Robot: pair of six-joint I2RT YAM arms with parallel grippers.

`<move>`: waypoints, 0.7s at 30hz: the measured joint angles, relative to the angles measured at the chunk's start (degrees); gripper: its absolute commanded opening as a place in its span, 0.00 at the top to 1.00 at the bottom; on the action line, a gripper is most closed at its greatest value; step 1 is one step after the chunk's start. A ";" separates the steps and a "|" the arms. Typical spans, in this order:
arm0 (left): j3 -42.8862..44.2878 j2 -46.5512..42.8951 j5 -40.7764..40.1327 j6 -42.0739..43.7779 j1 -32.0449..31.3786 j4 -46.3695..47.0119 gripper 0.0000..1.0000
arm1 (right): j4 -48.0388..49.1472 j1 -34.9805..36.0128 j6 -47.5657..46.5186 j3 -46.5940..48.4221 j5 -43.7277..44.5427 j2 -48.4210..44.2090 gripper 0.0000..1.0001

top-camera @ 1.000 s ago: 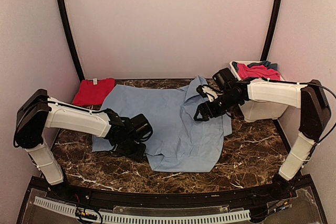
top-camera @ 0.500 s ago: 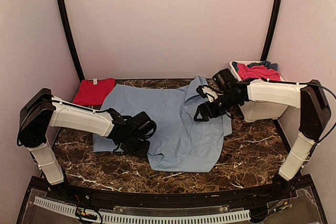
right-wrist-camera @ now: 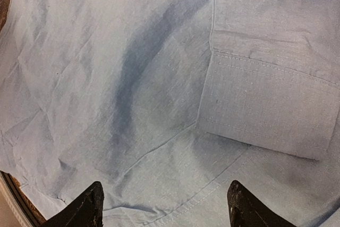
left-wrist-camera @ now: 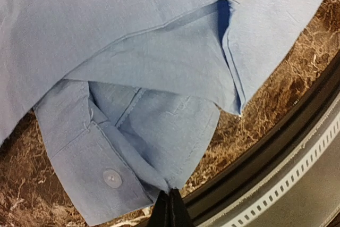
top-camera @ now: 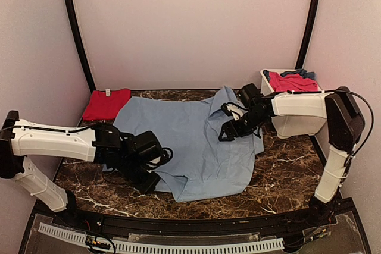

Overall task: Fold and stack the mixed laundry pile
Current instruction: Adjust the flattened shirt at the center of the board.

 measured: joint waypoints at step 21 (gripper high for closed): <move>15.78 -25.99 17.00 6.34 -2.03 -3.48 1.00 | 1.99 -1.55 -2.49 4.59 0.31 10.16 0.25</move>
